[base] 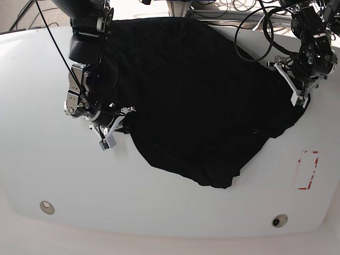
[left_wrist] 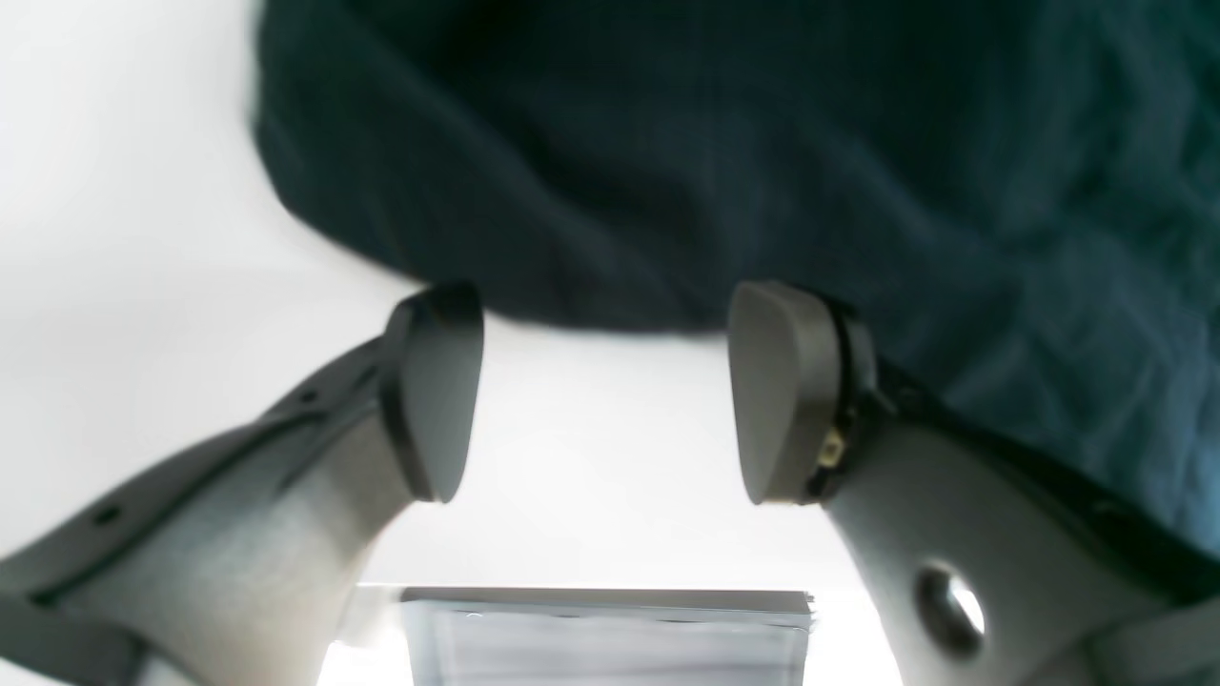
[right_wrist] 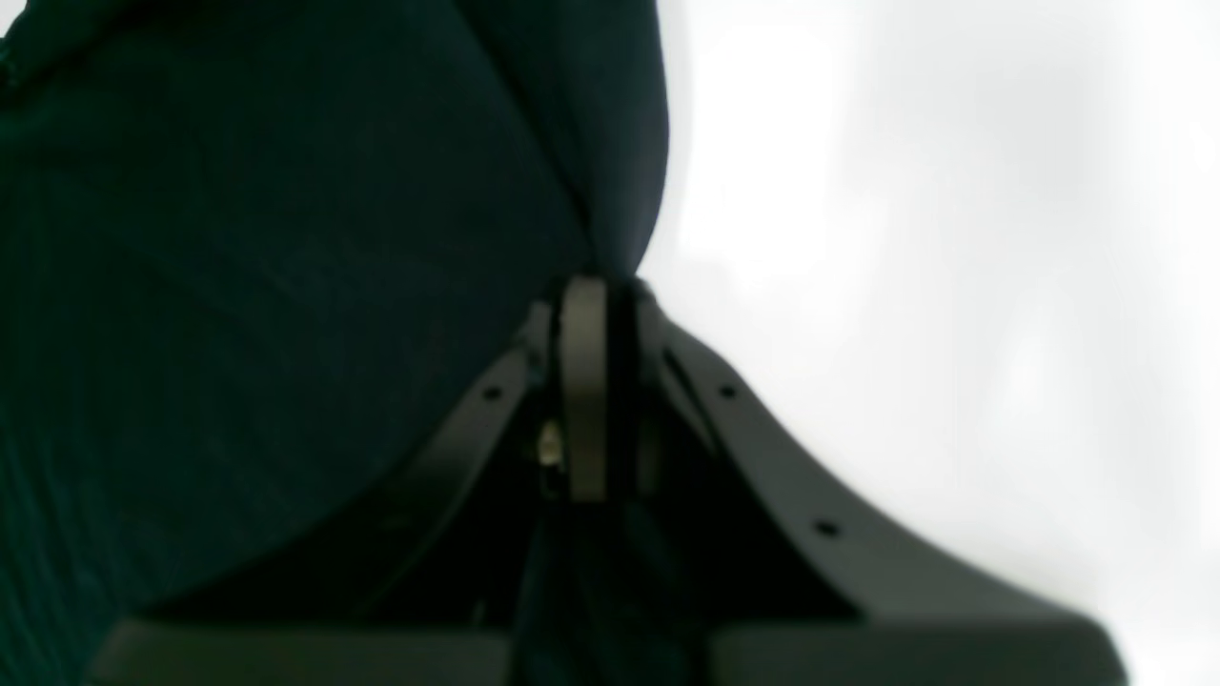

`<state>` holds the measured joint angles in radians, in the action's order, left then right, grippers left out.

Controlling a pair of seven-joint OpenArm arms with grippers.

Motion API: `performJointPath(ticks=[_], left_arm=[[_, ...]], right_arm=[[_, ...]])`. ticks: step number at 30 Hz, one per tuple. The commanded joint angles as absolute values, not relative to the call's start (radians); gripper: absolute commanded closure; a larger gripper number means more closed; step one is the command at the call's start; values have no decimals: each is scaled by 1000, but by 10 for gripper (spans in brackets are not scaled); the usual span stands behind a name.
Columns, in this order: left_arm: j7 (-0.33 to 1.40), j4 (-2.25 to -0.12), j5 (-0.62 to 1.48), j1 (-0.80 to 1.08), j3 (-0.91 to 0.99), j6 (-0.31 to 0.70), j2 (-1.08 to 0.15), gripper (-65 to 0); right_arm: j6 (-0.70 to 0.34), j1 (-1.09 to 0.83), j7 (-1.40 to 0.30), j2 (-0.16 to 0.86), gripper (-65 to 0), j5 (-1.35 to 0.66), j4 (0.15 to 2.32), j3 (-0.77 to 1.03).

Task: Layout the t-shirt on the table in an organized manner, then fold the t-shirt properly
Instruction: 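Move the left gripper along the shirt edge toward the right gripper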

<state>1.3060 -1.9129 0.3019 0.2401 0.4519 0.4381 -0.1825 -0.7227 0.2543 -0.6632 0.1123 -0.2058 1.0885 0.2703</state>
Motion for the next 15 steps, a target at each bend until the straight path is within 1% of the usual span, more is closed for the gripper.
performJointPath(ticks=[1, 7, 9, 10, 13, 15], left_arm=[[1310, -1929, 303, 252, 456, 437, -171, -388], [1325, -1929, 305, 272, 456, 441, -131, -388], [1325, -1929, 305, 272, 456, 466, -120, -388], [1325, -1929, 305, 272, 456, 501, -114, -388], [1325, -1929, 303, 268, 456, 558, -93, -388], [1325, -1929, 303, 266, 456, 570, -79, -388]], right_arm=[[-698, 239, -753, 142, 0, -139, 1121, 271], [-698, 223, -753, 145, 0, -139, 1144, 269], [-698, 223, -753, 145, 0, -139, 1144, 269], [-698, 225, -754, 145, 0, -139, 1144, 269], [-698, 226, -754, 145, 0, -139, 1144, 268], [-698, 228, -754, 145, 0, -139, 1144, 266]])
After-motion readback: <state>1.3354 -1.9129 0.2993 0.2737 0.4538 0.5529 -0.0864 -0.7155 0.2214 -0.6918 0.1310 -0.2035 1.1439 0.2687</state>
